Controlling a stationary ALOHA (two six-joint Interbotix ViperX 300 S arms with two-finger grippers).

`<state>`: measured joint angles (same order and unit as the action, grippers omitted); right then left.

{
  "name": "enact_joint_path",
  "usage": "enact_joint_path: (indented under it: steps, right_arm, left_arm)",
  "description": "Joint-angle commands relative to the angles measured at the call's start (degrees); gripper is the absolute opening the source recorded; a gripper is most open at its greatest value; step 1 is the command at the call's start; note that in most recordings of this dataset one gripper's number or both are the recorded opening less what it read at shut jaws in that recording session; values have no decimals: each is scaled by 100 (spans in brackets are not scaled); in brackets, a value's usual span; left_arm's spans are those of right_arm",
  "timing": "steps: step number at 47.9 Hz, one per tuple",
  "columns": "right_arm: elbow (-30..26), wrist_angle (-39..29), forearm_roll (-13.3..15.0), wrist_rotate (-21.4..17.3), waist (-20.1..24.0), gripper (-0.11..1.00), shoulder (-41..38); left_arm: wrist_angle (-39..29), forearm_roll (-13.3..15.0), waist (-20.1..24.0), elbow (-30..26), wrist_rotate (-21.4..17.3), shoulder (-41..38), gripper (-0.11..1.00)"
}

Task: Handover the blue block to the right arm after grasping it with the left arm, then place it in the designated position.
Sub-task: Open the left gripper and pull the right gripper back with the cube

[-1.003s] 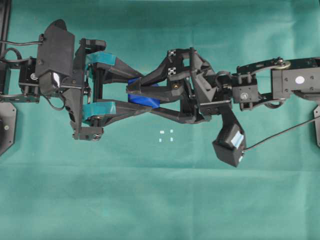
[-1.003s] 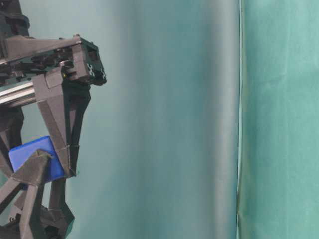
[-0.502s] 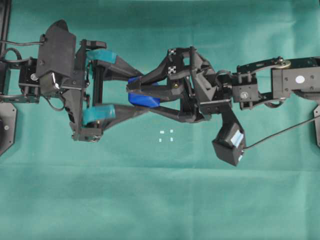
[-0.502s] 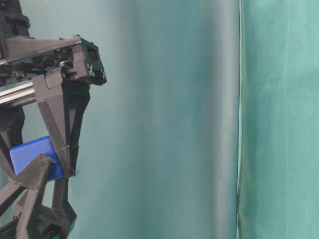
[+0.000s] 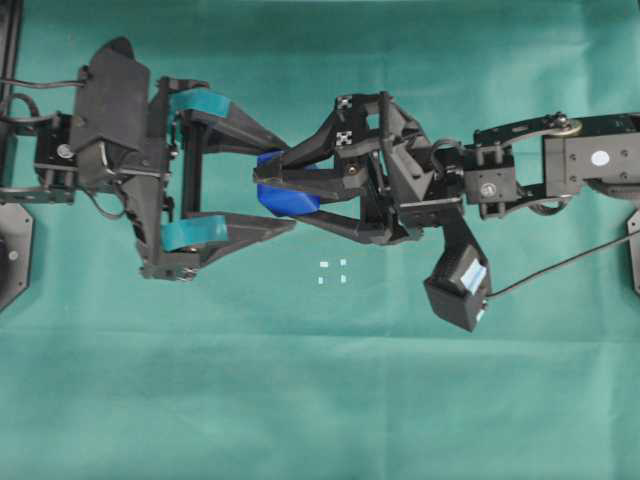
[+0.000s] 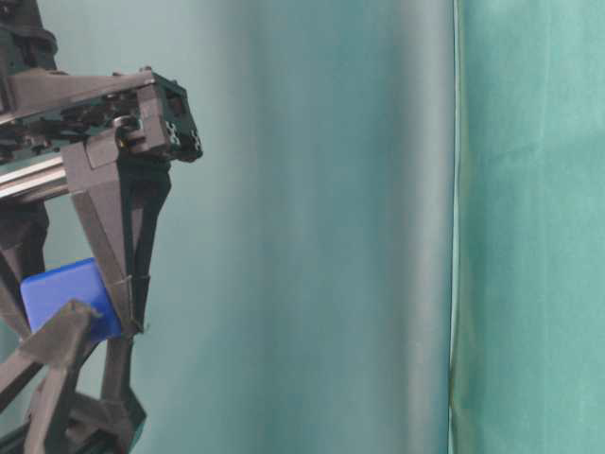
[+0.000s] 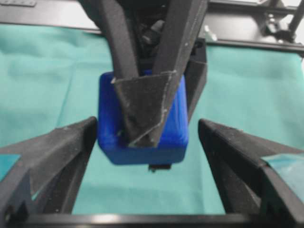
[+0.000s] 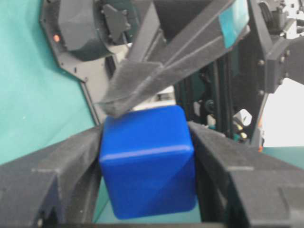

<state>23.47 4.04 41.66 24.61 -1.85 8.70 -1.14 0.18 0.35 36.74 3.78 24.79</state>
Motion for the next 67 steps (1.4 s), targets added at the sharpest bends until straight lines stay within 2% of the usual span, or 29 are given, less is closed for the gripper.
enact_joint_path:
  steps: [1, 12, 26, 39, 43, 49, 54, 56, 61, 67]
  right_arm:
    - [9, -44, -9, -18, 0, 56, 220]
    - [396, -176, -9, -44, 26, 55, 633]
    - [896, -281, -35, -62, 35, 55, 1187]
    - [949, -299, -70, -79, 44, 55, 1257]
    - [940, -272, -202, -193, 35, 55, 1248]
    - [905, -272, -817, -817, 44, 55, 1248]
    - [844, -316, -1494, -1652, 44, 55, 1257]
    - [835, -343, -1679, -1969, 35, 55, 1257]
    - [835, -413, -2004, -2733, 44, 55, 1257]
    - [844, -483, -2197, -3753, 44, 55, 1257]
  left_arm:
    - [-35, 0, 26, 0, 0, 229, 99]
    - [-79, 0, 88, 290, 0, 642, 99]
    - [-193, 0, 97, 396, -9, 809, 99]
    - [-193, -9, 105, 352, -18, 729, 99]
    - [-193, -9, 105, 343, -18, 721, 99]
    - [-193, -9, 105, 343, -18, 721, 99]
    - [-185, -9, 105, 343, -18, 721, 99]
    - [-185, -9, 105, 343, -18, 721, 99]
    - [-185, -9, 105, 343, -26, 721, 99]
    - [-185, -18, 105, 334, -44, 721, 99]
